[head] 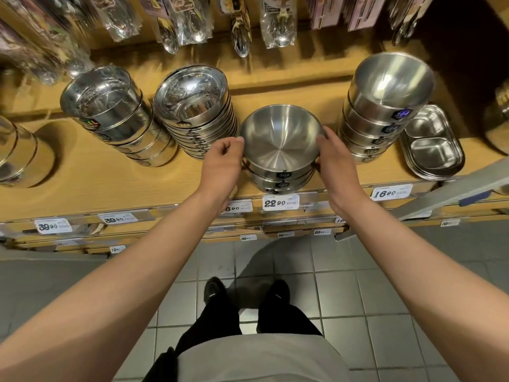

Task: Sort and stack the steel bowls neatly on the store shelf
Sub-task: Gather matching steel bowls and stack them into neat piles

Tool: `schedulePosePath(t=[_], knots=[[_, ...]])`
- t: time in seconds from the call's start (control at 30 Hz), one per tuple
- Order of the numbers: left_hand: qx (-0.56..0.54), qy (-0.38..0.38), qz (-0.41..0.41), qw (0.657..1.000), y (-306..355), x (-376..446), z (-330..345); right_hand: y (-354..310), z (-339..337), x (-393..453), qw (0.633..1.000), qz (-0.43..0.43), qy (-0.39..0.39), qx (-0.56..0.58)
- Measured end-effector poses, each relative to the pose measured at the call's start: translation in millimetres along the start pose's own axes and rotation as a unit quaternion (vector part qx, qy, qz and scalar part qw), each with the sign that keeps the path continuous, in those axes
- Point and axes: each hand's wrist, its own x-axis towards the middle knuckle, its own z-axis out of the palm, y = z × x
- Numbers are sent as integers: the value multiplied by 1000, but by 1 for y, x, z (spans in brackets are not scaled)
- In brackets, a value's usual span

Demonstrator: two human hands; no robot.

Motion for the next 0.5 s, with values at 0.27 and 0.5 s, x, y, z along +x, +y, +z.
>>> schedulePosePath(t=[0.27, 0.5], knots=[[17, -43, 7, 999, 4, 7, -3, 0, 7, -4, 1000, -19, -6, 8], [36, -70, 15, 997, 5, 20, -5, -2, 13, -11, 1000, -10, -3, -10]])
